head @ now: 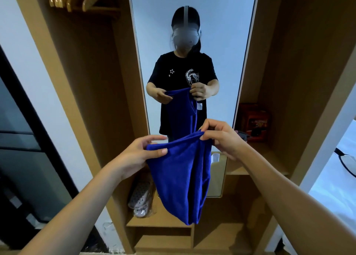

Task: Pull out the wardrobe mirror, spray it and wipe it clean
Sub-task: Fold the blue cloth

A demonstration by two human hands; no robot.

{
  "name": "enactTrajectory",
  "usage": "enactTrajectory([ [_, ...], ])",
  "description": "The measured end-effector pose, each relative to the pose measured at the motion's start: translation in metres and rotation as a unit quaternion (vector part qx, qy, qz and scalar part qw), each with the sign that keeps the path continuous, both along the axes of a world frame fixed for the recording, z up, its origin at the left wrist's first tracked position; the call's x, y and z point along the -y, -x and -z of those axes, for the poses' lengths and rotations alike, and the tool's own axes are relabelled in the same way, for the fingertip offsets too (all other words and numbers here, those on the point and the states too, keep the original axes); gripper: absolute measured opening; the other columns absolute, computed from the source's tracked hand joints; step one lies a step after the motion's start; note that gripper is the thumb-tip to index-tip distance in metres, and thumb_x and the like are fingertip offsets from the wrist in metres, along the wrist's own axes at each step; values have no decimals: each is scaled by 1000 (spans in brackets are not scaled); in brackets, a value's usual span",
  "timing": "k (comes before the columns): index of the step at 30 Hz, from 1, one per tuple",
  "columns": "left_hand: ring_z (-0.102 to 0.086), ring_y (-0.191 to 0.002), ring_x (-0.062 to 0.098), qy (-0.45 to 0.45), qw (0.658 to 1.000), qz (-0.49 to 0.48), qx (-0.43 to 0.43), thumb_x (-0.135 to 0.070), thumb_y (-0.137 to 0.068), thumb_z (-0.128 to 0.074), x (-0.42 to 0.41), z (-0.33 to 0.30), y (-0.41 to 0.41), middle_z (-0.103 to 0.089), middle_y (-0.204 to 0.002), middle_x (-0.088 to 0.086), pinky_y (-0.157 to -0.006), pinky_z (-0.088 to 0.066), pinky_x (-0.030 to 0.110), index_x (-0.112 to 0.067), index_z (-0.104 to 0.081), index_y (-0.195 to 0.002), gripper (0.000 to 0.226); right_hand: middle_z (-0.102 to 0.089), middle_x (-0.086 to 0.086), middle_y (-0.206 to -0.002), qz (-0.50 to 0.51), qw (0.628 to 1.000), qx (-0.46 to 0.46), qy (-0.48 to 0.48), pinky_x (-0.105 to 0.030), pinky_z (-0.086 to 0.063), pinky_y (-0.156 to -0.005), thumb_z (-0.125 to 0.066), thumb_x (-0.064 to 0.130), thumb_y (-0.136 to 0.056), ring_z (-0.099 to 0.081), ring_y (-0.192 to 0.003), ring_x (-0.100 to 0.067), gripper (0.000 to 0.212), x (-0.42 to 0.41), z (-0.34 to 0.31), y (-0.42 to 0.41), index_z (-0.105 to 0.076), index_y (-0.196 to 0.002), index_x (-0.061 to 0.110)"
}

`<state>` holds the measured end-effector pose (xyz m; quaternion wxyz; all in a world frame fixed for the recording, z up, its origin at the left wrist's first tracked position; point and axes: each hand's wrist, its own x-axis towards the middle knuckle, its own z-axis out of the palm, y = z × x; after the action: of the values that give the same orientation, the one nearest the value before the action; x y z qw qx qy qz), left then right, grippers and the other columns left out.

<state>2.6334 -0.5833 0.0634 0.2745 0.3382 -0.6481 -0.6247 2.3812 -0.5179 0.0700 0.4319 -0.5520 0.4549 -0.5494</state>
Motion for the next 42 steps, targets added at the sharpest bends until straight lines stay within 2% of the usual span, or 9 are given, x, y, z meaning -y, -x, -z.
enactTrajectory([
  [5,-64,-106,23,49,997,57,27,-17,-87,-64,-4,14,6,-69,-112,6,-86,-52,30,-9,-72,-103,20,-55,-8,-77,-18,1000,6,-3,-27,-41,-70,-59,-3,-65,-52,-72,-17,13,-2,2,-4,-52,-70,8],
  [11,-35,-139,8,34,992,121,-7,-24,-79,-78,-12,34,22,-41,-146,-24,-116,-27,43,-6,-73,-101,29,-57,-2,-74,-25,1000,11,-9,-22,-39,-62,-52,-3,-62,-50,-65,-11,12,-8,1,-5,-48,-70,5],
  [18,-54,-118,17,98,986,133,7,-28,-82,-73,-34,45,46,-57,-124,-3,-102,-43,34,-22,-72,-91,11,-52,-7,-74,-35,997,67,-9,-29,-32,-59,-42,-3,-57,-44,-64,-15,16,-12,6,-3,-45,-64,10],
  [22,-33,-134,3,142,983,113,22,-37,-75,-76,-40,50,55,-37,-140,-20,-110,-29,27,-27,-68,-83,14,-47,-6,-69,-42,995,93,-8,-31,-32,-61,-40,-2,-55,-42,-61,-15,16,-14,6,-2,-37,-65,10],
  [25,-37,-131,-1,129,981,143,21,-29,-78,-75,-45,48,59,-36,-142,-25,-103,-33,21,-25,-69,-81,8,-47,-8,-70,-48,994,98,-5,-31,-35,-64,-39,-1,-55,-42,-62,-17,16,-14,6,-3,-35,-65,10],
  [28,-48,-120,11,162,976,137,41,-33,-82,-73,-44,49,59,-48,-126,-7,-98,-46,28,-25,-69,-89,11,-47,-7,-69,-44,995,93,-4,-31,-32,-65,-40,-1,-56,-39,-63,-17,15,-12,7,-1,-36,-64,11],
  [32,-41,-105,10,287,948,84,114,-53,-79,-69,-36,44,51,-43,-103,1,-84,-35,14,-40,-67,-84,14,-46,-6,-69,-33,994,105,-7,-31,-29,-62,-39,-2,-54,-40,-62,-16,15,-11,10,3,-37,-62,11],
  [37,-57,-91,13,319,941,66,91,-43,-82,-72,-25,32,40,-54,-99,0,-73,-50,26,-32,-72,-89,13,-48,-6,-71,2,995,93,-17,-31,-30,-62,-41,-3,-54,-41,-64,-16,17,-11,10,12,-38,-63,12],
  [42,-58,-96,0,390,910,25,141,-28,-86,-69,-8,9,28,-63,-104,-10,-81,-46,18,-27,-71,-94,7,-52,-16,-85,26,999,21,-11,-28,-42,-70,-56,-3,-65,-50,-78,-24,17,-14,10,25,-54,-65,14],
])
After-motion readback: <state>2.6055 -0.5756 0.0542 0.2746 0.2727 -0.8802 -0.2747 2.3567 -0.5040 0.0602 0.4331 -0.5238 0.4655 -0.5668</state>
